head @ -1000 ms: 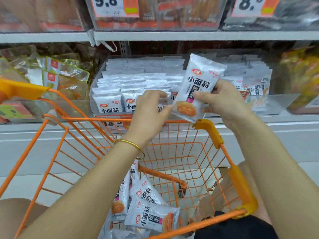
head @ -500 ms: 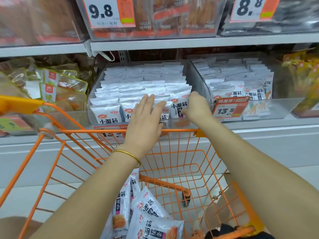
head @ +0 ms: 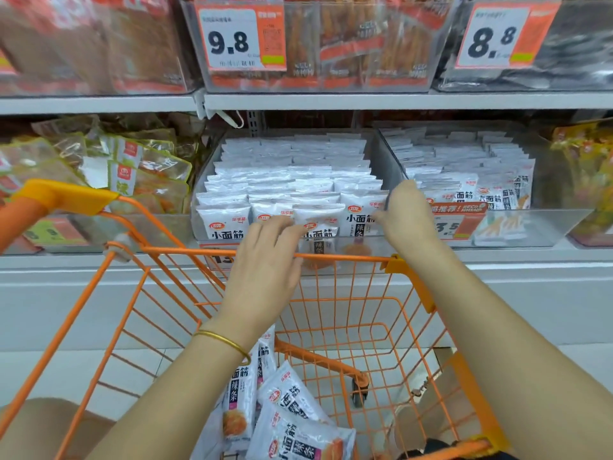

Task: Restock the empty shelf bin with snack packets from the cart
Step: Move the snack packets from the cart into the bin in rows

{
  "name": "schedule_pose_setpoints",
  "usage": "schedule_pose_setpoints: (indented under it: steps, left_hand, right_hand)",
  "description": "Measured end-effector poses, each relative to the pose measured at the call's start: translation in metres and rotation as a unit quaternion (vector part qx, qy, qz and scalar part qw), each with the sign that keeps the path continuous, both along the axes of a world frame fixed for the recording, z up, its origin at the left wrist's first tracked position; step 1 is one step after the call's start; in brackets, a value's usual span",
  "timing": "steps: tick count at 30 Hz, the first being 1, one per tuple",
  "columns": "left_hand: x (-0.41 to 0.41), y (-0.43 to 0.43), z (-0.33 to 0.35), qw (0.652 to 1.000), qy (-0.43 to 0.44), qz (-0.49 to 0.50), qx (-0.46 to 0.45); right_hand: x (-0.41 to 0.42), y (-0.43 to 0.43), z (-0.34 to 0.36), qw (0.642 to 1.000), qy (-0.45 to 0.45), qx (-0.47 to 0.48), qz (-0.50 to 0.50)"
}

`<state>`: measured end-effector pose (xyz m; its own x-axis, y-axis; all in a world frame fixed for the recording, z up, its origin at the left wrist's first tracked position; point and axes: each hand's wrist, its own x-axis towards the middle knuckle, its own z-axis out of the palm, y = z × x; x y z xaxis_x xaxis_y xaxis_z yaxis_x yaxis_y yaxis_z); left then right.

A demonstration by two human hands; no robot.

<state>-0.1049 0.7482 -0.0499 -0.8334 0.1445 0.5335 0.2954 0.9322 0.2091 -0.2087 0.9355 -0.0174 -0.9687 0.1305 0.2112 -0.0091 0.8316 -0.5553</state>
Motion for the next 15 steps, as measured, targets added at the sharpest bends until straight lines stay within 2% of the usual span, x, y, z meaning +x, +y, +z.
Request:
schedule_pose_setpoints:
  steps: [2, 4, 6, 9, 12, 15]
  left_hand:
    - [0.007, -0.004, -0.001, 1.0, -0.028, 0.0, -0.009]
    - [0.014, -0.007, -0.001, 0.996, -0.081, 0.01, -0.026]
    - [0.02, -0.01, 0.0, 0.991, -0.124, 0.019, -0.036]
    - [0.024, -0.012, 0.004, 0.99, -0.131, 0.031, -0.045]
    - [0.026, -0.015, -0.003, 0.985, -0.168, 0.028, -0.03]
    - [0.028, -0.016, -0.013, 0.979, -0.203, 0.023, -0.016]
  right_hand:
    - [0.024, -0.004, 0.008, 0.997, 0.075, -0.014, 0.012]
    - [0.051, -0.015, 0.008, 0.993, 0.083, 0.001, 0.087]
    - [0.072, -0.031, 0.001, 0.977, -0.037, 0.042, 0.205]
    - [0.091, -0.061, -0.023, 0.895, -0.234, 0.147, 0.349]
    - [0.106, -0.081, -0.066, 0.822, -0.357, 0.171, 0.411]
    - [0.118, -0.085, -0.112, 0.759, -0.424, 0.248, 0.427]
